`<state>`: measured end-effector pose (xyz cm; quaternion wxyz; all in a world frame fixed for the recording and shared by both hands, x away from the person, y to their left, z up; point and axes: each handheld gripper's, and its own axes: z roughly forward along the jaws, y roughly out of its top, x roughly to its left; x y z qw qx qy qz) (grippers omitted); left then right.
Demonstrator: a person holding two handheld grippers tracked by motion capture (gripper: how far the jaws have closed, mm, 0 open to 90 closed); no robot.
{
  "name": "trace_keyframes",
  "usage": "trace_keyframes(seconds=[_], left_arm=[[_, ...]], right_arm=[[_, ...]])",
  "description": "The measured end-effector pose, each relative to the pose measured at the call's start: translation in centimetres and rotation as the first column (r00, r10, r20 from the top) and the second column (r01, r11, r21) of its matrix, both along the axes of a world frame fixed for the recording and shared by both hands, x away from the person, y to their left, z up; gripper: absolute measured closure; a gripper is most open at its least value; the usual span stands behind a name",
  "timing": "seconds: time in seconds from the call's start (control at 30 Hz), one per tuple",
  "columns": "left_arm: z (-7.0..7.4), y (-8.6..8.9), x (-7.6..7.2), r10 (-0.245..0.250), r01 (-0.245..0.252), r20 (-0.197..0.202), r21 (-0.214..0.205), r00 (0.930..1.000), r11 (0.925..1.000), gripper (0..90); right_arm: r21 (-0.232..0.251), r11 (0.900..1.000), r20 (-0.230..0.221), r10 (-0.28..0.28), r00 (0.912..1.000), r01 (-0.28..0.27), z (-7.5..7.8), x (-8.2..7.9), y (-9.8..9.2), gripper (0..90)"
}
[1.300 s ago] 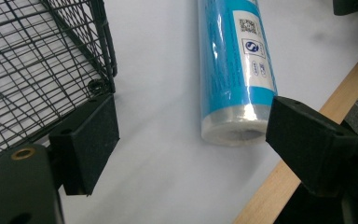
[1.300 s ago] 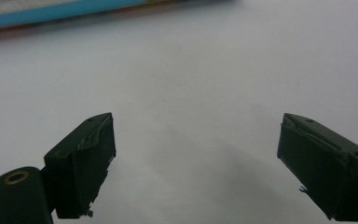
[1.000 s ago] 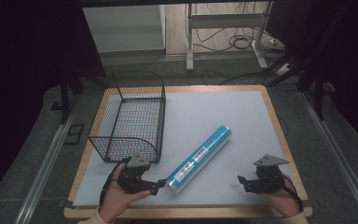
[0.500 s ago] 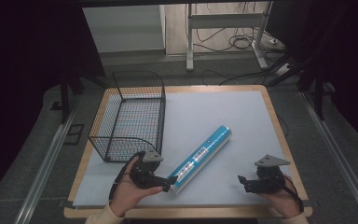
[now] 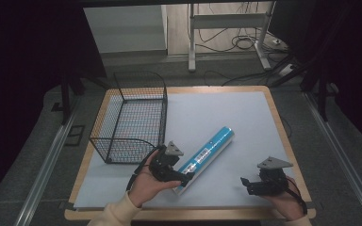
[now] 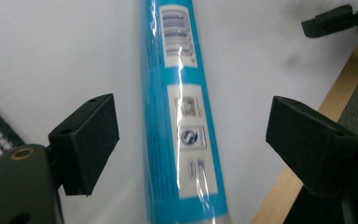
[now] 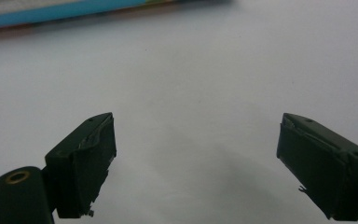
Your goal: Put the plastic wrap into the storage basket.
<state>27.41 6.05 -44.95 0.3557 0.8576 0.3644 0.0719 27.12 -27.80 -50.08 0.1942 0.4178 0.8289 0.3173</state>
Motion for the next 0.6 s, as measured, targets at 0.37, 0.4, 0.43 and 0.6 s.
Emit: trace_keyframes(seconds=[0.37,0.4,0.43,0.6], left_arm=[[0.5,-1.4,1.9,0.002,-0.002,-0.018,-0.005,0.9998,1.0000,16.6],[0.5,-1.4,1.9,0.002,-0.002,-0.018,-0.005,0.9998,1.0000,16.6],[0.4,-1.6,2.2,0.001,-0.001,-0.023,0.000,0.9997,1.0000,16.6],[0.2,-2.1,3.0,0.000,0.001,-0.035,0.013,0.9994,0.9999,16.6]], right_arm=[[-0.004,1.0000,0.011,-0.005,0.9999,0.005,0.1,-0.1,-0.2,12.1],[-0.004,1.0000,0.011,-0.005,0.9999,0.005,0.1,-0.1,-0.2,12.1],[-0.005,1.0000,0.013,-0.003,0.9999,0.003,0.1,-0.1,-0.2,12.1],[-0.005,1.0000,0.014,-0.005,0.9999,0.005,0.1,0.0,-0.2,12.1]])
